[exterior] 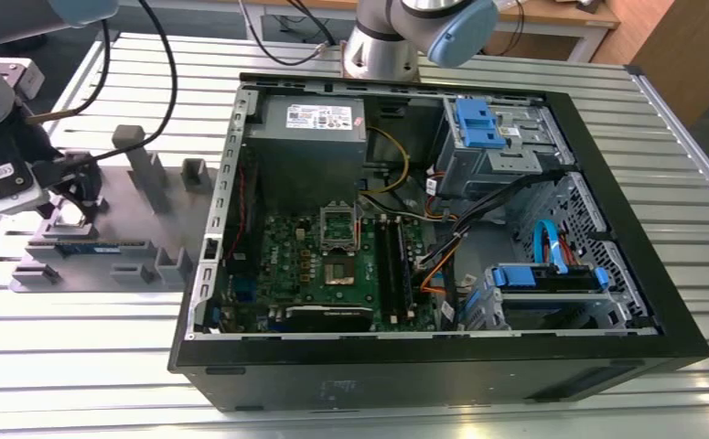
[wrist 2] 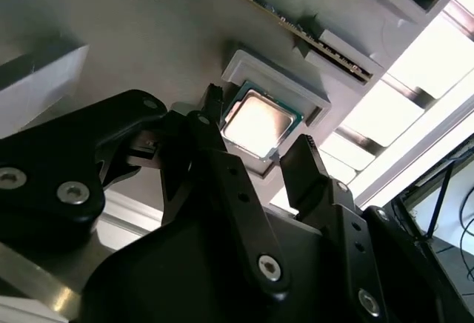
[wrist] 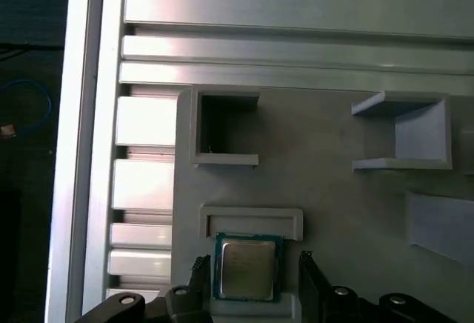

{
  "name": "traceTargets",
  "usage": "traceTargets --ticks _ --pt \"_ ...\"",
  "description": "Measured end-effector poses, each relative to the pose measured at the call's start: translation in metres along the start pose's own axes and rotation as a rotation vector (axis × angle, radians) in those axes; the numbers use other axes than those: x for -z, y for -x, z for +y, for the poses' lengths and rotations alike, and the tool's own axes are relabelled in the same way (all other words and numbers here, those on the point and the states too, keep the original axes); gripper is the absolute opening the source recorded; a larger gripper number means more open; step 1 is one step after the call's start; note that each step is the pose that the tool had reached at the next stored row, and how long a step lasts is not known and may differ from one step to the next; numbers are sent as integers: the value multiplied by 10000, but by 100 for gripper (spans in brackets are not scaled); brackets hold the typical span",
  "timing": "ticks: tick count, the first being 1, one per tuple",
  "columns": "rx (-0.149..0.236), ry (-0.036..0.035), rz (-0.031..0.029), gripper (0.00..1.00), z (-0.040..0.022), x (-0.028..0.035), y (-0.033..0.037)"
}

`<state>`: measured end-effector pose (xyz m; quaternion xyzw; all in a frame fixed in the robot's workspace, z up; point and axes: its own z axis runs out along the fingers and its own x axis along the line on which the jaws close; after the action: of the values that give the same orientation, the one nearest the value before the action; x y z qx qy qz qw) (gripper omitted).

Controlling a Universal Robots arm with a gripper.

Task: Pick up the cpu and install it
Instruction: 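Pick up the cpu and move it towards the insertion slot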

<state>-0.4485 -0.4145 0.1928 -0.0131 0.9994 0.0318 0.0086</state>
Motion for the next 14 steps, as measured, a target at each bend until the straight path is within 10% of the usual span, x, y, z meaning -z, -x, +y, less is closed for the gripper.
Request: traceTargets --ticks 14 --pt "444 15 33 59 34 -62 -9"
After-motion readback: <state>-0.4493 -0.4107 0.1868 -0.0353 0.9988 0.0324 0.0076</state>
